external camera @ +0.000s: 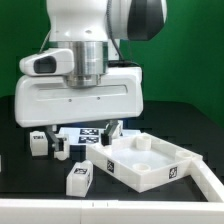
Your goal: Assemble one leg
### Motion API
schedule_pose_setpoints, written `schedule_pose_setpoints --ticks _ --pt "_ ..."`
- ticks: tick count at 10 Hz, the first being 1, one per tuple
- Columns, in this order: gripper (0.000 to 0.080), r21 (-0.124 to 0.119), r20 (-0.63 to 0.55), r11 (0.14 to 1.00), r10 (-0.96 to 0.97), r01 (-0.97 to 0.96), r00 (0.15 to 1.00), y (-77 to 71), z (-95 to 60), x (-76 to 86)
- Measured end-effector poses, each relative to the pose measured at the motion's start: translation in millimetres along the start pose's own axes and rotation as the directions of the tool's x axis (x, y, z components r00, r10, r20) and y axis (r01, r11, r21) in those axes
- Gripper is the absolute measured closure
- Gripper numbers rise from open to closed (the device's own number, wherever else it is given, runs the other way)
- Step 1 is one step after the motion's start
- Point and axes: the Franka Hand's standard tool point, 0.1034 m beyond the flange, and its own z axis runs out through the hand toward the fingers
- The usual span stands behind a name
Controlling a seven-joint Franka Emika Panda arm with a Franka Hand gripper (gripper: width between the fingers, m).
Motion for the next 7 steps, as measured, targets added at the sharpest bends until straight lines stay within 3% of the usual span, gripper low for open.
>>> schedule_pose_setpoints --ticks 2,4,7 --pt "0.015 0.002 0.011 0.998 0.064 -0.064 0.998 3.5 4.0 -0.5" --pt "0.015 0.003 0.05 0.967 0.253 -0.253 0.966 10.2 30.5 11.0" --pt "0.015 0.0 0.051 0.962 0.273 -0.274 0.961 15.2 57.9 5.2"
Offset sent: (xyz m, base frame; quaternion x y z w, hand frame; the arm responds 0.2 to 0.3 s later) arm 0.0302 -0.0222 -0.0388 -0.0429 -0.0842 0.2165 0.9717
